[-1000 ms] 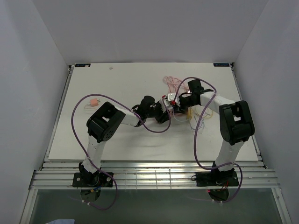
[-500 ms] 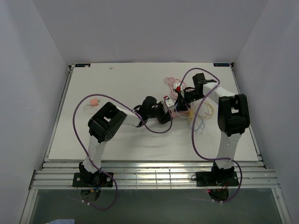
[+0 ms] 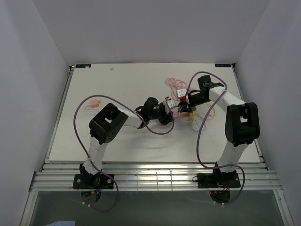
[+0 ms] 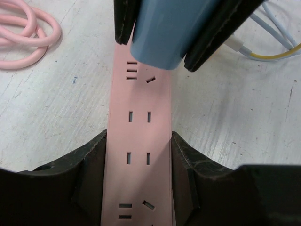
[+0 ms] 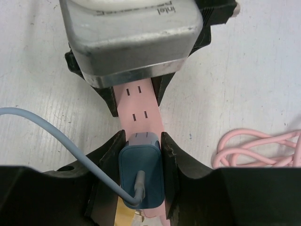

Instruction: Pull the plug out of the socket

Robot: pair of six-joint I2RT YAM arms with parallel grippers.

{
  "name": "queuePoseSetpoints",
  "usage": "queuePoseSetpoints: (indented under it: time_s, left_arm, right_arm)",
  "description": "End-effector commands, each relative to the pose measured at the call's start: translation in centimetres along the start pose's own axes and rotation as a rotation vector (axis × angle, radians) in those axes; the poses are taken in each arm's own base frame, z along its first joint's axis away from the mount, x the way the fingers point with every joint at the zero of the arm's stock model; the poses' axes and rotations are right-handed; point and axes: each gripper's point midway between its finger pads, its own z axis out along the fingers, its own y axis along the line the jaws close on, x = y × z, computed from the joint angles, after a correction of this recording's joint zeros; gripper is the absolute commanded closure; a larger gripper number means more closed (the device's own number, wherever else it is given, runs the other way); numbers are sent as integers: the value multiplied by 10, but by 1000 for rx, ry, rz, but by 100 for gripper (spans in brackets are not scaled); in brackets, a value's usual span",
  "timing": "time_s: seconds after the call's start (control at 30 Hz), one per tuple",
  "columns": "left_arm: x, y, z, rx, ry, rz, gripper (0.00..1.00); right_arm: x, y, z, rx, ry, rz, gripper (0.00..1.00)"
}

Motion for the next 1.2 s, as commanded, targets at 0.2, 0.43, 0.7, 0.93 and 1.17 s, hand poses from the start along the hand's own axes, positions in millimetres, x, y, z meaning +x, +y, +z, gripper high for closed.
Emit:
queuePoseSetpoints:
  time_s: [0.2,0.43,0.7,0.93,1.17]
  left_arm:
    - [133,-17,-27,-52,419,-200,100]
    - [125,-8,-37,-121,462,-222,100]
    - [124,-7,-56,-184,492,-250,100]
    - [130,-3,-72,-263,530,-291,100]
    - [124,3,-84,-348,521,-368,82]
  right_arm:
    - [-31,-45,-25,164,-78,132,92]
    - [-62,-143,-123,765,-127,277,92]
    - [-81,-180,-231,1094,-234,419,92]
    - [-67,-156,-270,1286,-161,476,92]
    - [12,-100,-256,1412,-8,798,91]
